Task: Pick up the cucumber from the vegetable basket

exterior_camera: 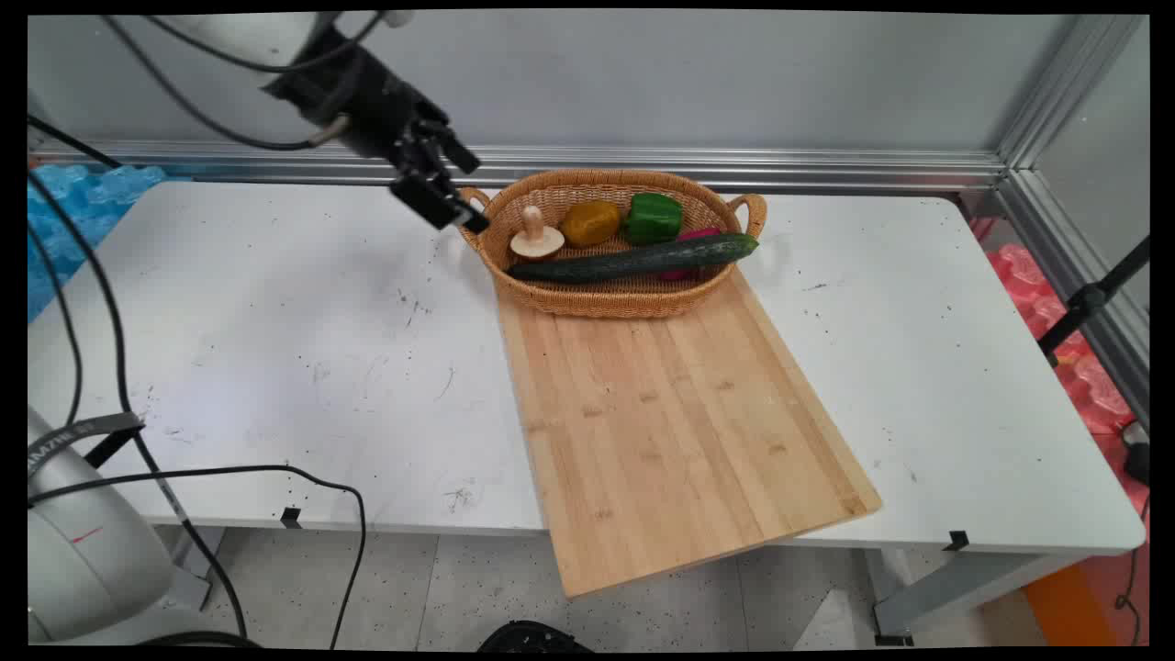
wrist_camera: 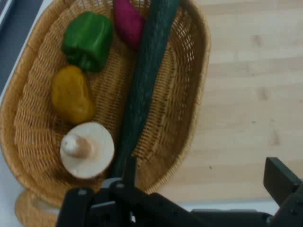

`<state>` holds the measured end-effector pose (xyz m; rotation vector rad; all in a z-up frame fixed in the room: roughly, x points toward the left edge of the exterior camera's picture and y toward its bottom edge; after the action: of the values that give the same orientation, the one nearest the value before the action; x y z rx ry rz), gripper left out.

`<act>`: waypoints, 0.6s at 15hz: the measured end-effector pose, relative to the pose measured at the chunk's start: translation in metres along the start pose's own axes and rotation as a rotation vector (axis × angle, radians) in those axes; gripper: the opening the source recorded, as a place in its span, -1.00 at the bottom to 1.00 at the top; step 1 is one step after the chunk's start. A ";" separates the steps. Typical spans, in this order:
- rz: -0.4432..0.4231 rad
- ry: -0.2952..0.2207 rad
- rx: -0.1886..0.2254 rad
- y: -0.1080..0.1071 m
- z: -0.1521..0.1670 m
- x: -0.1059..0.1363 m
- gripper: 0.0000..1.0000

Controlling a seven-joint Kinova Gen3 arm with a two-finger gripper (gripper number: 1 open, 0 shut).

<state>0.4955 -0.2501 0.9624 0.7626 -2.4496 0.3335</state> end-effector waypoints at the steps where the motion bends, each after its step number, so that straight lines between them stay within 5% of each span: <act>1: 0.003 0.002 0.002 -0.003 0.009 0.005 1.00; 9: 0.027 -0.010 0.010 -0.028 0.088 0.038 1.00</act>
<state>0.4475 -0.3233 0.9142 0.7372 -2.4711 0.3537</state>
